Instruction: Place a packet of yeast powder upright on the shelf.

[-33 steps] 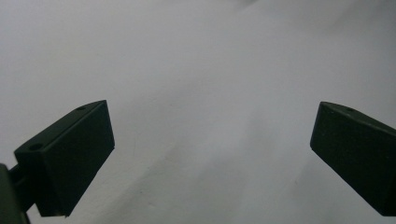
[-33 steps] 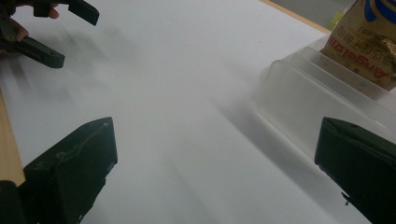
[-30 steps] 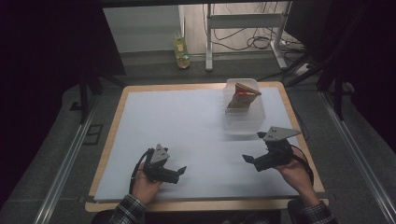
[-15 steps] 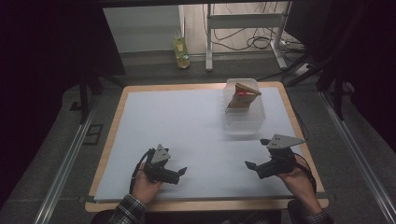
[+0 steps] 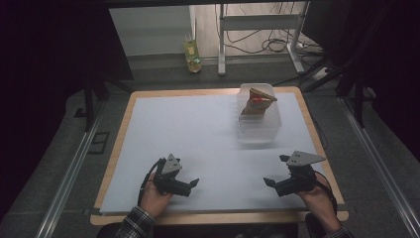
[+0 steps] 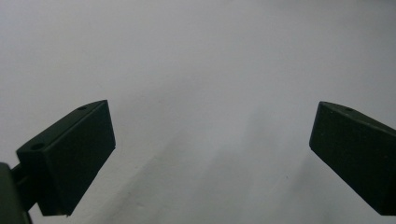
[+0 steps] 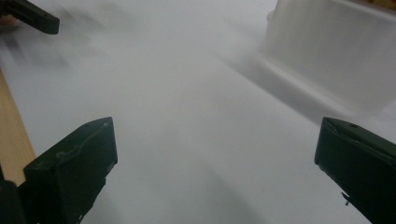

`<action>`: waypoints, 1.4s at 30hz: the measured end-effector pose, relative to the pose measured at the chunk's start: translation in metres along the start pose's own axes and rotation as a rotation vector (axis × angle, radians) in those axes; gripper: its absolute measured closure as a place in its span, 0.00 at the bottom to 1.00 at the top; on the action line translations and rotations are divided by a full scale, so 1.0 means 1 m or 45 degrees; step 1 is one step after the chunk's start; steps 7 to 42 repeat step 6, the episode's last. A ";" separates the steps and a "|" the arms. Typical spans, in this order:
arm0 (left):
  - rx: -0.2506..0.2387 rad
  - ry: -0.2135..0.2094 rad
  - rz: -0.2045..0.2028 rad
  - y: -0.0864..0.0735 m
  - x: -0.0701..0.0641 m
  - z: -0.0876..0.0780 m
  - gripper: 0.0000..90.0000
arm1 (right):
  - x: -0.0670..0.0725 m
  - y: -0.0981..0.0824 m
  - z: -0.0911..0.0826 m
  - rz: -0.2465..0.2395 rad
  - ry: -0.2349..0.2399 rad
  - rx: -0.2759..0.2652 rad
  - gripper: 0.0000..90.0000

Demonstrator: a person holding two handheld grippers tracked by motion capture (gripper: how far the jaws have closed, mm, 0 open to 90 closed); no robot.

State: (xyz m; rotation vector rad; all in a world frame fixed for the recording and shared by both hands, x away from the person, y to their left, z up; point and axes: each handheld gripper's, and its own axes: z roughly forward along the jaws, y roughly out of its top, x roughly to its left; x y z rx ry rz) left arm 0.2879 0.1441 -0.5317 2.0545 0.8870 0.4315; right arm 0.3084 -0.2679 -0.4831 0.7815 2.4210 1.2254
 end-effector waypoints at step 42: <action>-0.027 -0.013 -0.014 0.001 0.001 -0.001 0.00 | -0.004 -0.003 0.002 0.031 0.022 0.009 0.00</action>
